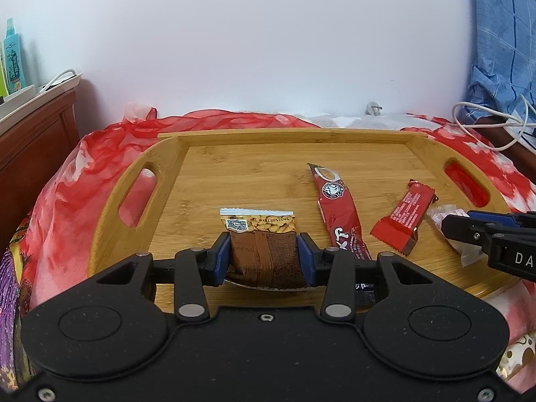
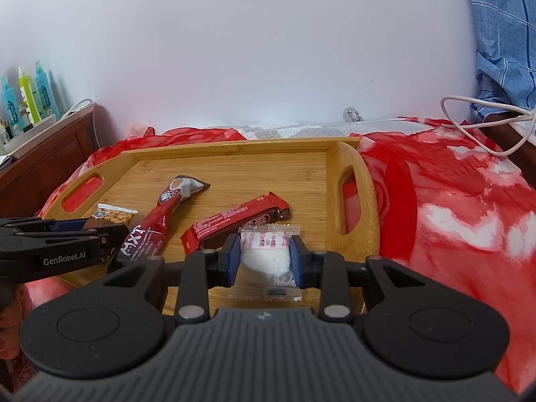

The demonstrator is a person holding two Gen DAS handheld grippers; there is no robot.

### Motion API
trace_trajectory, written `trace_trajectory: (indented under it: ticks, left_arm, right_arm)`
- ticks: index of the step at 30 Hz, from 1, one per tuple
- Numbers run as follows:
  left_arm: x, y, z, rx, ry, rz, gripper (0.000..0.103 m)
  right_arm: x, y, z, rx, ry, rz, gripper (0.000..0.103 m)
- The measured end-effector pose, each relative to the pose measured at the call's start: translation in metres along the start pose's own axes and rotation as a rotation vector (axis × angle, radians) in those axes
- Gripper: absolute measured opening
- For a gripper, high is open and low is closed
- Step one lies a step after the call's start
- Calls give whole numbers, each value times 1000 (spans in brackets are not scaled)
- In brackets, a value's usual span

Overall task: Organize snacks
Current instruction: 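Carry the almond packet with the left tool while the right tool carries the candy packet onto the tray, then open the left tool releasing the almond packet while the right tool releases the candy packet on the tray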

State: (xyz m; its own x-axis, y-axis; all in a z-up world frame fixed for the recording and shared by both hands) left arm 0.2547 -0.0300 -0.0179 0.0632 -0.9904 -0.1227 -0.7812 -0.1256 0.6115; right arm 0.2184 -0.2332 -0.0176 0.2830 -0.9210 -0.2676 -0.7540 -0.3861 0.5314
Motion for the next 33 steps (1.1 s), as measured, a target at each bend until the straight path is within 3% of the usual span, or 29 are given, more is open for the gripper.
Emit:
trace_trajectory:
  ticks: [4,8,10,15,24,33]
  left_arm:
    - [0,-1,-1,-24,5,-7,41]
    - [0,-2,-3,-39,3,-15,44]
    - [-1,0,-2,-53,2,-21,54]
    - [-5,10,1,-56,10,-15,76]
    - [-10,44,5,-21,0,-7,91]
    - [-15,80,22,20,0,-10,93]
  right_arm:
    - [0,0,0,4,-12,4,39]
    - [1,0,0,5,-26,5,49]
    - [2,1,1,4,-33,7,50]
    - [4,6,2,9,-69,1,64]
    - [1,21,6,38,-95,-6,79]
    - [-7,47,11,77,-64,10,90]
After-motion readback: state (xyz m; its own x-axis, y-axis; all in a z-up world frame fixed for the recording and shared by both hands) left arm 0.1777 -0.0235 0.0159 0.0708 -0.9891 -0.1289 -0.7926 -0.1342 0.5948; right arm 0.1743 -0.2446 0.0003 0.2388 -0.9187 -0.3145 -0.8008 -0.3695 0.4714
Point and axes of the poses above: each gripper's, at about its wrist camera, not at the fingertips, and y roughly against the way its jaws point, x to its right, z to its underside, the point moved 5 cm from there along -y, roughly the way its jaws point, and after that the axes turned 10 degrees about -z, right-handed, at the moved point
